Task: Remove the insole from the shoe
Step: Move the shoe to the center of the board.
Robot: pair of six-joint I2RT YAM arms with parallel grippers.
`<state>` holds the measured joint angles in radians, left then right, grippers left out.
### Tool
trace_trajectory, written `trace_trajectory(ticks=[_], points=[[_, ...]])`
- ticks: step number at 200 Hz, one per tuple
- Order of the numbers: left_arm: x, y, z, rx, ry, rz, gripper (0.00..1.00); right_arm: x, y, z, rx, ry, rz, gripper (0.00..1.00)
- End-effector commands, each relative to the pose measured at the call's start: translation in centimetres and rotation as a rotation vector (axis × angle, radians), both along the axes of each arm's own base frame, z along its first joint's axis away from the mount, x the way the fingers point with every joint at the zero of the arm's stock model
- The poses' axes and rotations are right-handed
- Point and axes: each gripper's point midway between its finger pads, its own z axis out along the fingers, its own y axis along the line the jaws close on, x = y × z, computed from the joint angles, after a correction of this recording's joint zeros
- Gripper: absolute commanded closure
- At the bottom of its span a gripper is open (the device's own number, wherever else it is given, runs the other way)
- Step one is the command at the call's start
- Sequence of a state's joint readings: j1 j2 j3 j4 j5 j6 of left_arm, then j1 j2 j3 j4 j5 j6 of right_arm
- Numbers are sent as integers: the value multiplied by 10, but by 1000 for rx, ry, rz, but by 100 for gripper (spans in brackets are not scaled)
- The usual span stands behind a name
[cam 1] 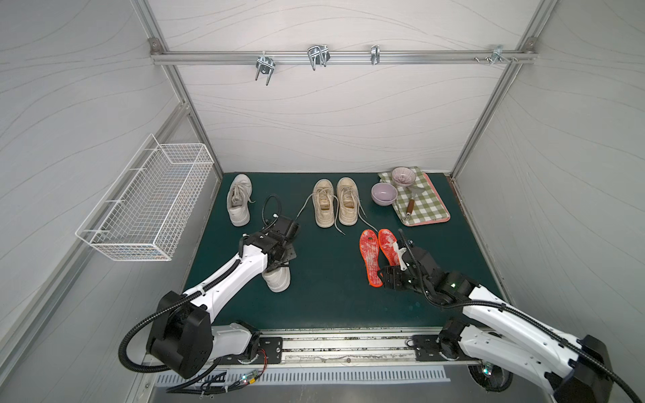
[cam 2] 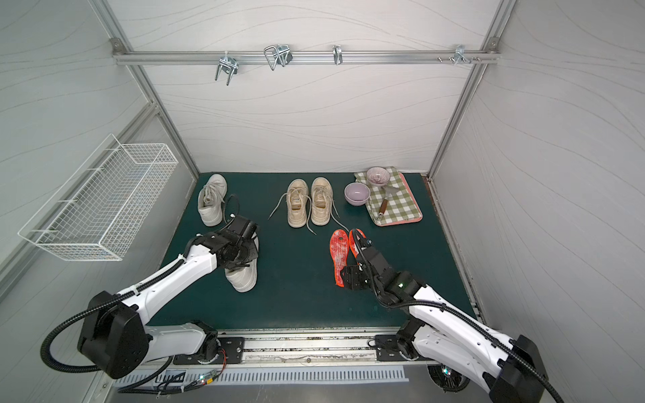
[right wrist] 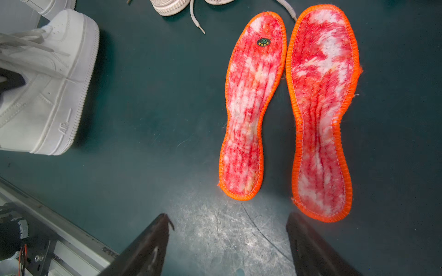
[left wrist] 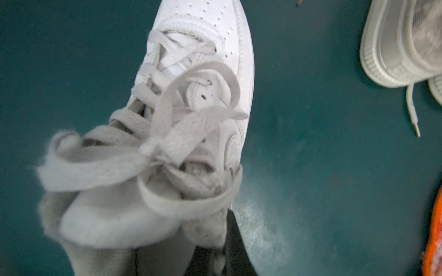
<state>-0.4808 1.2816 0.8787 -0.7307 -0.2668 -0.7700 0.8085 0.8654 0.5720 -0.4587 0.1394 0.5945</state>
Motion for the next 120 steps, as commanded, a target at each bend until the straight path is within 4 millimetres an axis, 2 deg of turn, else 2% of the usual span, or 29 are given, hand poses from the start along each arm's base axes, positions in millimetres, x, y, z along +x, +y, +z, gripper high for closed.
trace_trajectory(ticks=[1, 72, 120], points=[[10, -28, 14, -56, -103, -15, 100, 5, 8, 13, 40, -17, -8, 20], [4, -119, 22, -132, -133, -204, 99, 9, 13, 12, 10, -11, -11, 21], [-7, -140, 18, -172, -101, -274, 67, 15, 17, 15, -5, -22, -10, 21]])
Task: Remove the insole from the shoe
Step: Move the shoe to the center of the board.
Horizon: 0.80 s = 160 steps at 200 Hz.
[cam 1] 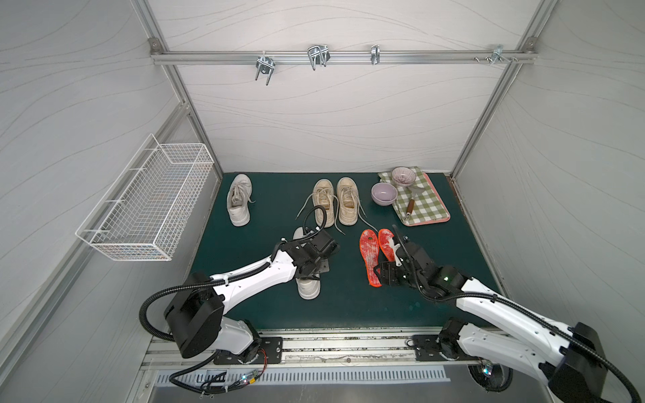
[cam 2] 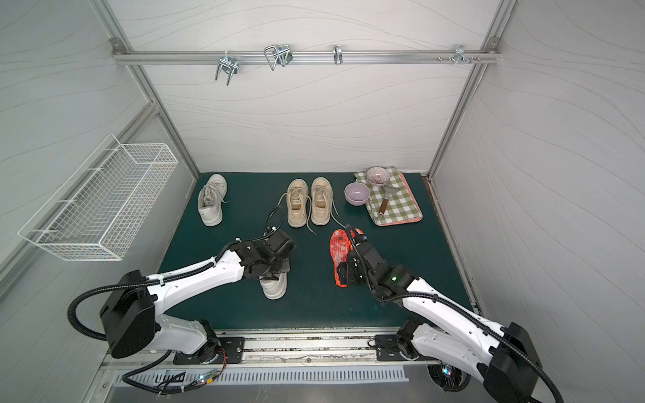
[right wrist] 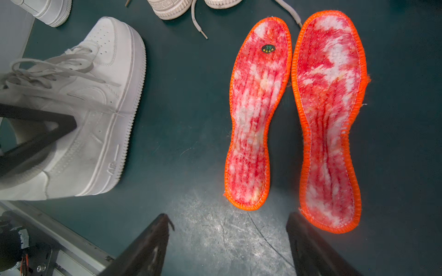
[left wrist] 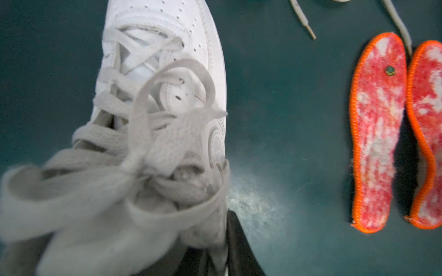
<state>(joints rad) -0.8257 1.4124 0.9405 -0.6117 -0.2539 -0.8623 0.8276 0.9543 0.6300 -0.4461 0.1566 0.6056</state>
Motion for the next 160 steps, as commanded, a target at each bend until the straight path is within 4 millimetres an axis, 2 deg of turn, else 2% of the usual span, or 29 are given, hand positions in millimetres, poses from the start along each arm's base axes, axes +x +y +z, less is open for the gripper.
trace_trajectory(ticks=[1, 17, 27, 42, 64, 81, 106, 121, 144, 160], points=[[11, -23, 23, -100, -57, -9, 66, 7, 5, 12, 12, -31, -9, 21], [5, -32, 28, -128, -45, -92, 52, 9, 7, 12, 7, -34, -6, 20], [1, -30, 32, -115, -39, -124, 45, 10, 9, 13, 4, -34, 0, 20], [-7, -29, 41, -111, -44, -197, 38, 11, 13, 14, 3, -37, 15, 20], [-16, -9, 58, -91, -98, -209, 35, 12, 20, 16, 7, -49, 52, 20], [-20, 10, 79, -121, -211, -182, 35, 11, 30, 21, 10, -73, 96, 20], [-26, 49, 92, -167, -367, -76, 26, 9, 47, 27, -3, -121, 168, 20], [-29, 70, 88, -160, -383, -12, 21, 9, 58, 30, -16, -146, 199, 20], [-27, 93, 63, -145, -276, 61, 20, 11, 72, 30, -48, -171, 224, 19], [-25, 96, 47, -178, -216, 77, 21, 12, 80, 30, -67, -186, 236, 19]])
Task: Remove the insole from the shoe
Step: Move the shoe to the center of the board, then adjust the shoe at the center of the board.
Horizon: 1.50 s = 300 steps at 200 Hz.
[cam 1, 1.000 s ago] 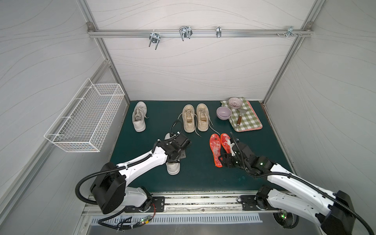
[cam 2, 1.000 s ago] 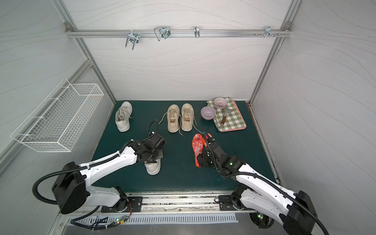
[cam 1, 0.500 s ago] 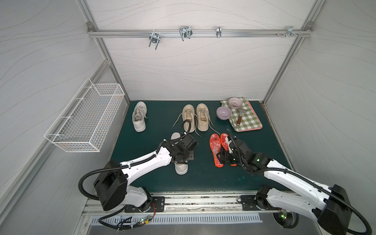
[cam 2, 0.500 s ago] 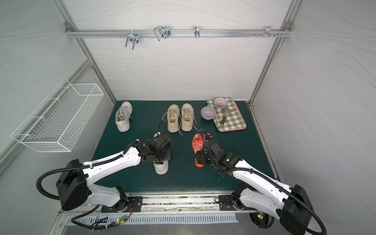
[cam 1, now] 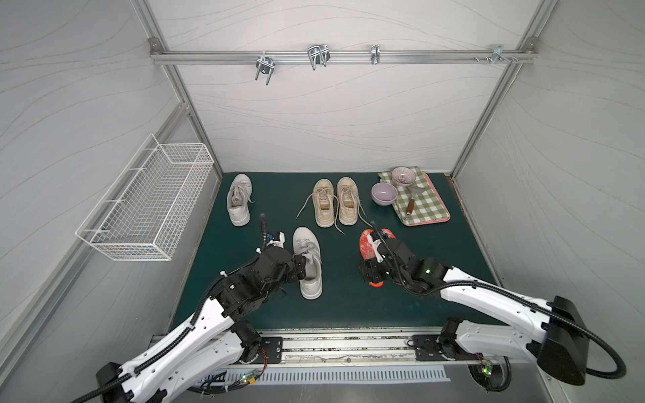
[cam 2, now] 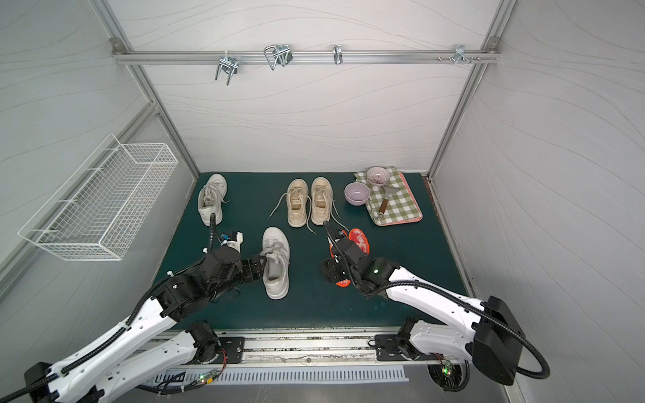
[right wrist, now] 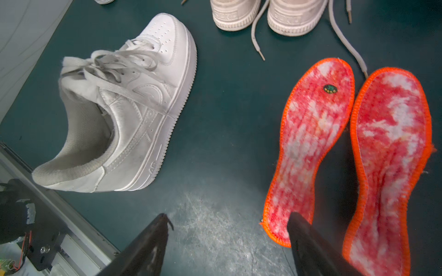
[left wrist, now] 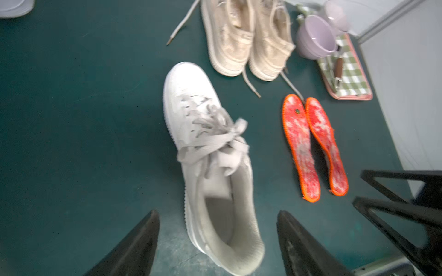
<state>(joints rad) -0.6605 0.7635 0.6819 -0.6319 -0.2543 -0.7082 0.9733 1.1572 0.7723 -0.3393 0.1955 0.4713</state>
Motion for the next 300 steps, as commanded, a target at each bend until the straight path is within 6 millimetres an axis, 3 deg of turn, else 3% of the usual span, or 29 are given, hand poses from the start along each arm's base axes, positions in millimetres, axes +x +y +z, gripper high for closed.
trace_trajectory(ticks=[1, 35, 68, 108, 157, 215, 256, 300], points=[[2, 7, -23, -27, 87, 24, 21, 8, 14, 10, -15, -73, 17, 19], [5, -23, -41, -144, 118, -90, 26, 9, 25, 6, -42, -84, 28, 19], [9, -27, -65, -123, 164, -98, 37, 5, 30, 2, -39, -93, 48, 19], [20, -32, -75, -61, 166, -141, 62, 4, 33, 1, -35, -145, 87, 18], [22, -37, -75, -5, 166, -199, 100, -1, 30, 4, -32, -163, 120, 18], [1, -72, -68, -3, 115, -384, 100, -14, 37, 6, 48, -96, 225, 24], [-6, -93, -69, -28, 116, -494, 100, -20, 50, 9, 68, -75, 294, 37], [-12, -107, -64, -40, 93, -567, 100, -21, 60, 9, 74, -61, 322, 45]])
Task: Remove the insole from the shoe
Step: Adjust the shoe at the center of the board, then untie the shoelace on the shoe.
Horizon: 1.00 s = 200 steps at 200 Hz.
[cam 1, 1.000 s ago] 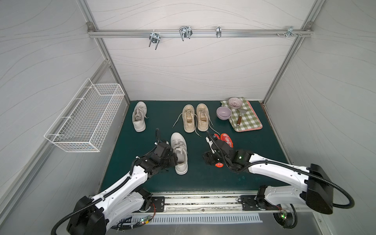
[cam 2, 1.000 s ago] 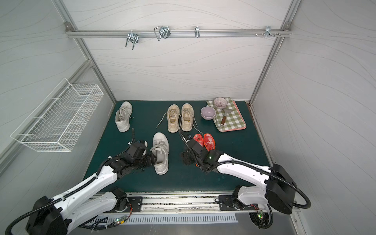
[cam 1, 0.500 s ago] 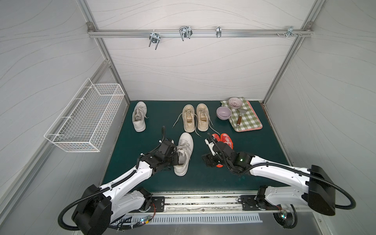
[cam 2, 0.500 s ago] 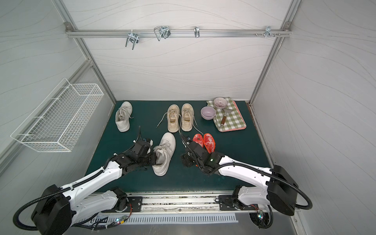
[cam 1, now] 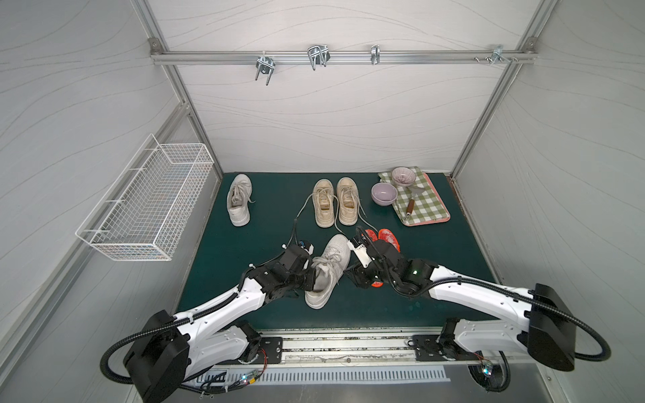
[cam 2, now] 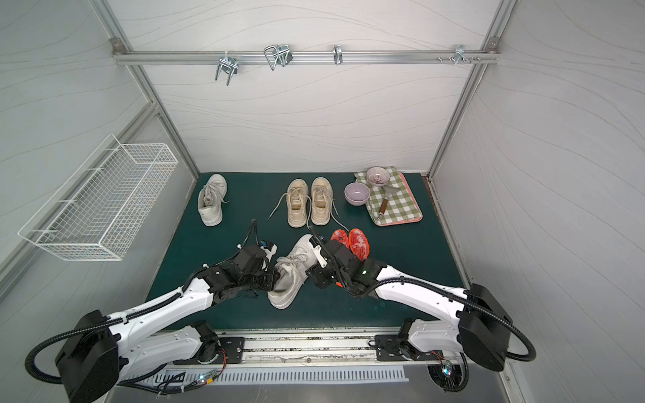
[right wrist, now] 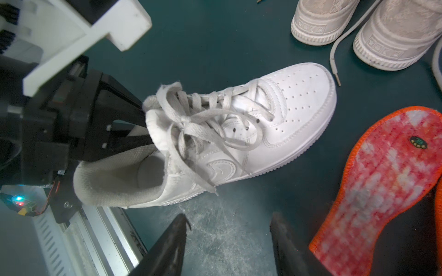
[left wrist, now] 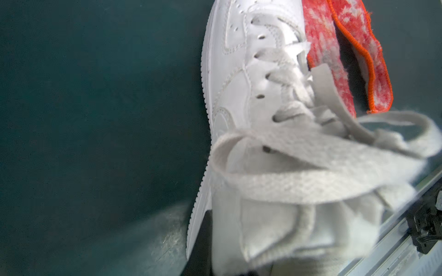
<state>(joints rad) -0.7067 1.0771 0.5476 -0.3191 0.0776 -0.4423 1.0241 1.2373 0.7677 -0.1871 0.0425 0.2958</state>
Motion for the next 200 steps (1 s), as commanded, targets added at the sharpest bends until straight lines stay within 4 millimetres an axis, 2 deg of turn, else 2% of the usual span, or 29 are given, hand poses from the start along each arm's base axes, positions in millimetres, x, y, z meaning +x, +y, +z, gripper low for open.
trace_trajectory(ticks=[1, 61, 87, 111, 129, 167, 184, 200], points=[[2, -30, 23, -102, -55, -99, 100, 0, 13, 11, 32, -7, 41, 45], [-6, -41, 23, -95, -57, -151, 100, 14, 21, 8, -3, -33, -2, 56], [-8, -43, 24, -95, -61, -162, 100, 14, 24, 5, -18, -31, 8, 59], [-7, -43, 24, -94, -64, -163, 100, 12, 26, 4, -36, -36, 18, 67], [-7, -43, 24, -95, -64, -162, 100, 12, 25, 5, -40, -45, 15, 77], [-5, -40, 24, -84, -75, -143, 100, 14, 19, 7, -50, -68, -15, 96], [-2, -35, 24, -67, -84, -113, 100, 16, 13, 10, -55, -85, -38, 100], [2, -29, 23, -46, -93, -83, 100, 22, 3, 12, -69, -107, -89, 100]])
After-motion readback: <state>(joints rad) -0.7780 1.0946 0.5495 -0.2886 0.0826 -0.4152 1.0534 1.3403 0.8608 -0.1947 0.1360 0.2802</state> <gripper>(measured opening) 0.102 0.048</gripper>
